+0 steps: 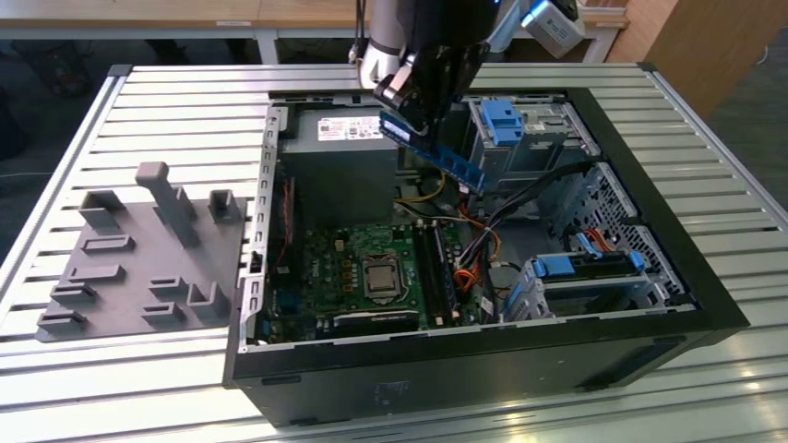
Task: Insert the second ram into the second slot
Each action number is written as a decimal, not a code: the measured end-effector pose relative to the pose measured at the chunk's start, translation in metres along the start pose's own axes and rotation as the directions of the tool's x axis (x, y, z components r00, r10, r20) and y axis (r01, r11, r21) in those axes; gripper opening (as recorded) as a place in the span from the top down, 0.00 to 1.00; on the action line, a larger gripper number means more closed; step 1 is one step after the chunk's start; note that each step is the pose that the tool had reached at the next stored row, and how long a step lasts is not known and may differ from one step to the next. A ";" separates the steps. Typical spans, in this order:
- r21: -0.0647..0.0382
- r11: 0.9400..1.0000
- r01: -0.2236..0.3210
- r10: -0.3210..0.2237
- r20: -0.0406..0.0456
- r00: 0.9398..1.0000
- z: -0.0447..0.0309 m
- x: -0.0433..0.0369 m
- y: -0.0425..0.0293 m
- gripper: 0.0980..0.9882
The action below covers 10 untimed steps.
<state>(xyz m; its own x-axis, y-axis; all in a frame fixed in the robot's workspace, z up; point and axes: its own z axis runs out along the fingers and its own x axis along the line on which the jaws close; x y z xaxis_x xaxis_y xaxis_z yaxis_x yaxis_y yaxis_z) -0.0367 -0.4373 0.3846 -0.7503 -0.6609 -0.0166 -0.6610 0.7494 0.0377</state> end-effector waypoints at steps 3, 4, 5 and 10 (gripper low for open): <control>0.000 1.000 -0.015 0.015 0.001 1.000 0.0000 0.0000 0.0000 0.96; 0.000 1.000 -0.019 0.019 0.001 1.000 0.0000 0.0000 0.0000 0.96; 0.000 1.000 -0.025 0.025 0.001 1.000 0.0000 0.0000 0.0000 0.96; 0.001 0.999 -0.050 0.050 0.002 0.999 0.0000 0.0000 0.0000 0.96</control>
<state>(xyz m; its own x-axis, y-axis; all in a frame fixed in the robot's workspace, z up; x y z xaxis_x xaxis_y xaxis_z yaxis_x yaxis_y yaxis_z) -0.0367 -0.4373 0.3846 -0.7822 -0.6228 -0.0166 -0.6229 0.7814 0.0377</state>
